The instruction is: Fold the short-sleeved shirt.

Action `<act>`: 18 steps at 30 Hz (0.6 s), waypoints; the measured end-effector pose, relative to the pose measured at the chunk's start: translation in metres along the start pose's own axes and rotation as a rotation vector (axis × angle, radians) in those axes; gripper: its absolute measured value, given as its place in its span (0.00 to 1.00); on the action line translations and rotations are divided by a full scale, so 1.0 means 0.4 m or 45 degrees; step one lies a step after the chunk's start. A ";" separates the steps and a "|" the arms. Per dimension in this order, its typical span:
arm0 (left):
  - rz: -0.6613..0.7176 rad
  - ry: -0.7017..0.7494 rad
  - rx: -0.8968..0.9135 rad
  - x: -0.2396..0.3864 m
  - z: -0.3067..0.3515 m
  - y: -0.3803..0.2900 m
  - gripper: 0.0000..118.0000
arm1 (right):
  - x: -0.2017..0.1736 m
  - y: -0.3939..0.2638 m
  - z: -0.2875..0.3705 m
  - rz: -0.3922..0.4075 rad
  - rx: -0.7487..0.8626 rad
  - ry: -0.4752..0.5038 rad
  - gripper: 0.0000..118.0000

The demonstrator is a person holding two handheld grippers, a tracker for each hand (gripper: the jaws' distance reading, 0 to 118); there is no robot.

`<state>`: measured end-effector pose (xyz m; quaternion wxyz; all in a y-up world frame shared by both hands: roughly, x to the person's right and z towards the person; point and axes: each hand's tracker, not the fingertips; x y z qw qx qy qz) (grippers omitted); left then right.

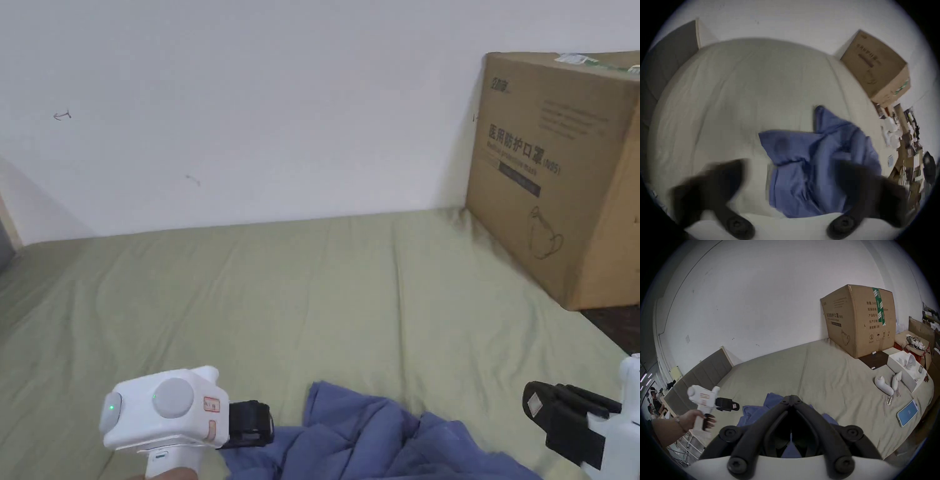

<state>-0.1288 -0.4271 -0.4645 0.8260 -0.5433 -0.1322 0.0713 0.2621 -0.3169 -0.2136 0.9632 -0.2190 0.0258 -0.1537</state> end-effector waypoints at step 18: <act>-0.216 -0.038 0.313 -0.024 0.185 -0.249 0.07 | 0.075 0.011 -0.421 0.091 -0.471 -0.151 0.90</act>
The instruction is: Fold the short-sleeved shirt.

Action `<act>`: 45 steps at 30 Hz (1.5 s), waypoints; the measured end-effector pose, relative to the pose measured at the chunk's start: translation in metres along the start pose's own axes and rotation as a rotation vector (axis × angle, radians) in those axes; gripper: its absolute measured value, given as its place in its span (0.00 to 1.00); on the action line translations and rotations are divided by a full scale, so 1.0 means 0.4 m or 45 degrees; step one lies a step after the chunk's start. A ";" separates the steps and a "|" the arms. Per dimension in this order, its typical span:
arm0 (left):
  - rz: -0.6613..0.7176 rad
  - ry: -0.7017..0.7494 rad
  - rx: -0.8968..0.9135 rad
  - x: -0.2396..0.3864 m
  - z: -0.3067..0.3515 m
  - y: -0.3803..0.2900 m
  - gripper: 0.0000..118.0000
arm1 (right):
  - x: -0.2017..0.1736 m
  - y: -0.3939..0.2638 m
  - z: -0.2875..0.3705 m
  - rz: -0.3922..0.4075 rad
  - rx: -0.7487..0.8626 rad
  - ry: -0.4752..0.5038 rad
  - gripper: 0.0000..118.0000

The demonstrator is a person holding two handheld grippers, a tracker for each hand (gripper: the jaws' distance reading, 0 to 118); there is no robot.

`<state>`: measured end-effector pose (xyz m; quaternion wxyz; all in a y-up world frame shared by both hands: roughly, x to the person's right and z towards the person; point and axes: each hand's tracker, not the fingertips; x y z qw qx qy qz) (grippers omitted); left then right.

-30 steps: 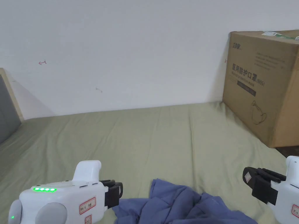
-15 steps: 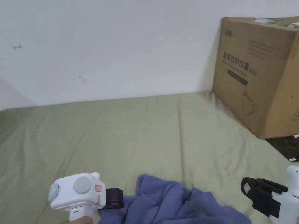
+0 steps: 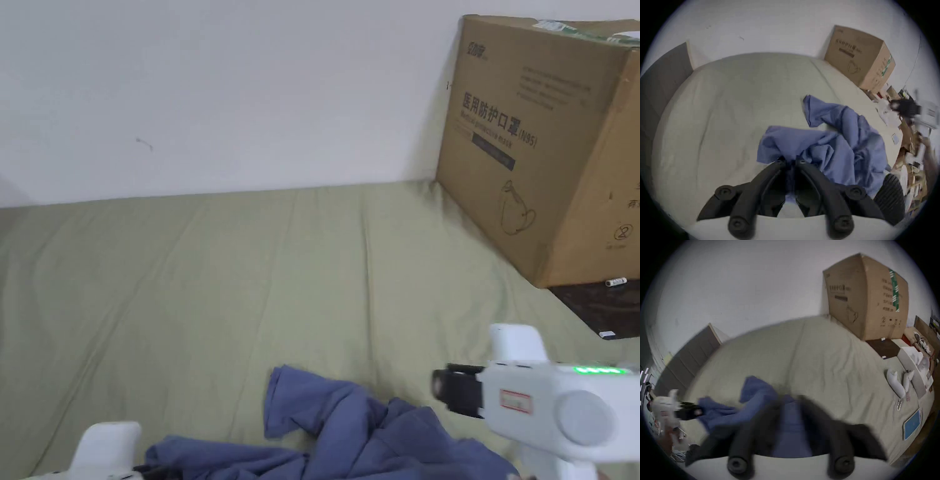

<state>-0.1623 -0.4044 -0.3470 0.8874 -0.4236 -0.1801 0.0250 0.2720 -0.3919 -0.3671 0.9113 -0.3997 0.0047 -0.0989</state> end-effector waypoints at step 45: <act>0.288 0.350 0.617 -0.287 0.256 0.776 0.07 | -0.095 0.773 0.135 -0.045 0.528 0.157 0.10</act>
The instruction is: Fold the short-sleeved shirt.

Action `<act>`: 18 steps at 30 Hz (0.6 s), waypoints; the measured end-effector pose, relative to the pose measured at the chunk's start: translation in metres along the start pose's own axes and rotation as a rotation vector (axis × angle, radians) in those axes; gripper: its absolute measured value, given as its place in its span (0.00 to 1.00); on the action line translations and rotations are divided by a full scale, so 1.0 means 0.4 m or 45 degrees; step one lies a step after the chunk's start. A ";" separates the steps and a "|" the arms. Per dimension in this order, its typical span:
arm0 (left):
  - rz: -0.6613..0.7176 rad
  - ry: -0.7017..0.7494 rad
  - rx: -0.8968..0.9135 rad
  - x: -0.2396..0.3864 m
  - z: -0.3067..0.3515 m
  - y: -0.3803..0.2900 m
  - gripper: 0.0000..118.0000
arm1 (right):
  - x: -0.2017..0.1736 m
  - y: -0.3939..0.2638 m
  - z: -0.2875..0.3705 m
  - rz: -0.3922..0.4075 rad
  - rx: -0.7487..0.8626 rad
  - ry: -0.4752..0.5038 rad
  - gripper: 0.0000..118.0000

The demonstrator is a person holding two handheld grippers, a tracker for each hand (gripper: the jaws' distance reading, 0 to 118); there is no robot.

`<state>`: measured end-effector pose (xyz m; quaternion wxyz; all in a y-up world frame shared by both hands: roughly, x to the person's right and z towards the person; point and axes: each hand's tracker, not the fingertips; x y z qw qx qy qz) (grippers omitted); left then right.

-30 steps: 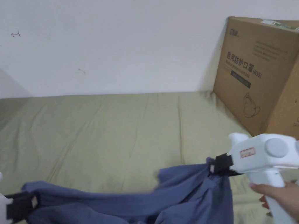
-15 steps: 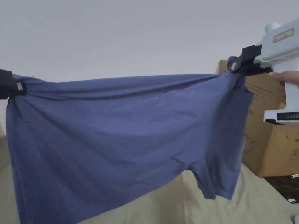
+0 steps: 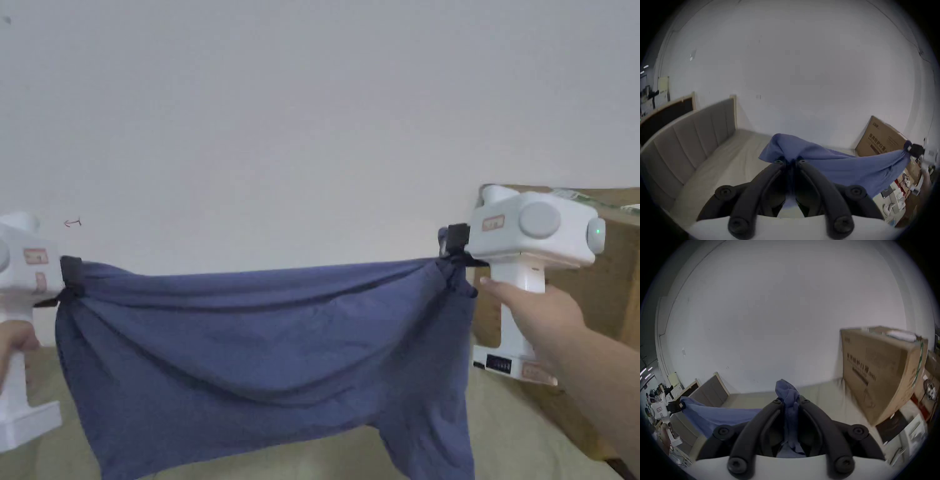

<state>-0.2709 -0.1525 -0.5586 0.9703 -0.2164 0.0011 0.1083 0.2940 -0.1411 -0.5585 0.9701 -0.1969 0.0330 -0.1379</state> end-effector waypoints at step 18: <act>-0.156 -0.180 -0.968 -0.266 0.118 -0.878 0.07 | 0.354 -0.928 0.257 -0.055 -0.933 0.010 0.10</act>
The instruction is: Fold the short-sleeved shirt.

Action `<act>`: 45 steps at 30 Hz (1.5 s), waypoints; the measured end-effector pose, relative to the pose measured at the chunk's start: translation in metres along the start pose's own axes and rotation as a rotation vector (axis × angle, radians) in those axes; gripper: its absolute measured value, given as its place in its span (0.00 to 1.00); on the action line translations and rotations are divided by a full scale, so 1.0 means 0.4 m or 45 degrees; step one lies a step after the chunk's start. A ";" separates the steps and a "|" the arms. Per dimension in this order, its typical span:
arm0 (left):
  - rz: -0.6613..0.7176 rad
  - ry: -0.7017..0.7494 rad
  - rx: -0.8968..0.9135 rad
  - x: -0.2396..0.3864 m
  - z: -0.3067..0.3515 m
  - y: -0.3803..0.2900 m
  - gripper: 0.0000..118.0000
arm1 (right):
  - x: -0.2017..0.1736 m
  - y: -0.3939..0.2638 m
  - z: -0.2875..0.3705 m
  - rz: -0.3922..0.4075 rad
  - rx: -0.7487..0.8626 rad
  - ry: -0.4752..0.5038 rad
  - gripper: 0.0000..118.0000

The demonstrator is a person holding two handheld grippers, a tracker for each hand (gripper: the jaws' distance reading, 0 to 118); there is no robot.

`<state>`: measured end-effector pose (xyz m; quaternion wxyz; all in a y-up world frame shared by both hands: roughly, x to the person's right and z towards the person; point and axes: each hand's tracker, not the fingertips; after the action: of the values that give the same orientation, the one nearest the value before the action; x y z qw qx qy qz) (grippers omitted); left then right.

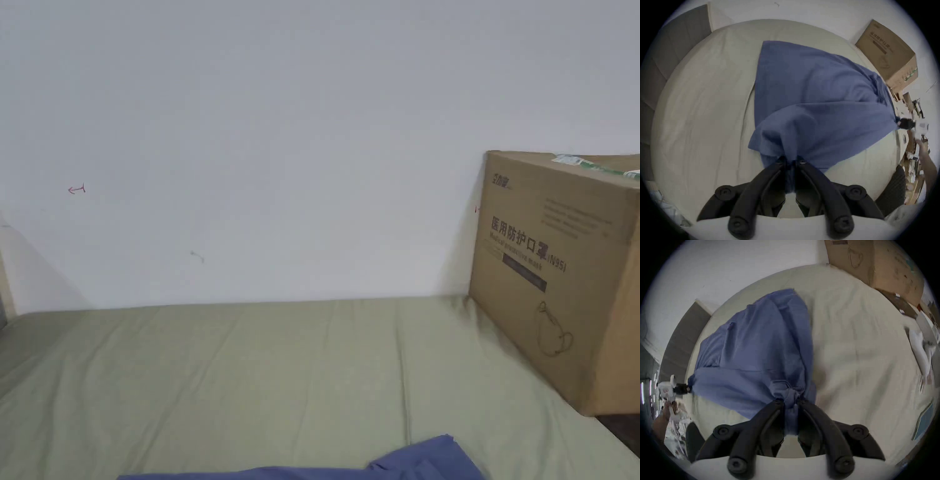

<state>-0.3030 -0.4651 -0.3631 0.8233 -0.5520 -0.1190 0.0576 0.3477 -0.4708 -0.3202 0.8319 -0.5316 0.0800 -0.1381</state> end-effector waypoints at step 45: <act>0.119 0.045 0.221 0.043 -0.044 0.360 0.97 | -0.288 0.056 0.239 0.001 0.500 0.164 0.00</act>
<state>-0.2765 -0.4215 -0.5000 0.8664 -0.4845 -0.0731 0.0961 0.2684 -0.3431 -0.3017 0.9127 -0.3492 0.1050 -0.1844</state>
